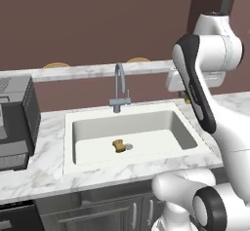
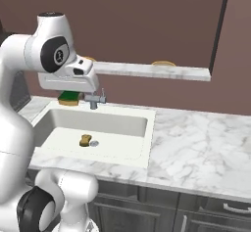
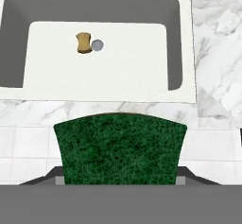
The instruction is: Pick up the sponge and sponge from the sink, and place them back in the cabinet, and close the cabinet doors.
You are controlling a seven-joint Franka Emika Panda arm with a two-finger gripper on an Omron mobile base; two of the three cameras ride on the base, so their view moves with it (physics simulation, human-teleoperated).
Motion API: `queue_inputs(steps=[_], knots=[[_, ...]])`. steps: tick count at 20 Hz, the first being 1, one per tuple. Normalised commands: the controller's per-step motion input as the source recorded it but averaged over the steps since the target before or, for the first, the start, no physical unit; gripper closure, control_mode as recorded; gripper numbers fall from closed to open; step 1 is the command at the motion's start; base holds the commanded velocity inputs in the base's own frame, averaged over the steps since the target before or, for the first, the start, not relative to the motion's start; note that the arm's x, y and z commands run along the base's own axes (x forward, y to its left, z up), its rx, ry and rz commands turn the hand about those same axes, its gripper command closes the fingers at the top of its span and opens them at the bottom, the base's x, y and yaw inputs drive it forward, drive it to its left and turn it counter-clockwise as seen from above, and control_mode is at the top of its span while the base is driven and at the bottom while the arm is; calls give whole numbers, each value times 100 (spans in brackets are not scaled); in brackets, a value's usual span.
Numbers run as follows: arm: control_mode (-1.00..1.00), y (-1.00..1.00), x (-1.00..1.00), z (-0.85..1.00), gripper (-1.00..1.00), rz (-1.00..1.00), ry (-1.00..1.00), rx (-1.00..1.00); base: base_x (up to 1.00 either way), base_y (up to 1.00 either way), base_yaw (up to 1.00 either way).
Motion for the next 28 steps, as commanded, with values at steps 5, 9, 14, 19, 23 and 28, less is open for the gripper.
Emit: queue_inputs(steps=[5,9,14,19,23,28], knots=[[100,0,0,0,100,0,0,0,-46,-22,-27],[100,0,0,0,100,0,0,0,-38,0,-43],[100,0,0,0,100,0,0,0,-34,-4,-47],[100,0,0,0,100,0,0,0,-33,-13,-54],[100,0,0,0,100,0,0,0,-29,-8,-59],[100,0,0,0,100,0,0,0,-29,-9,-63]])
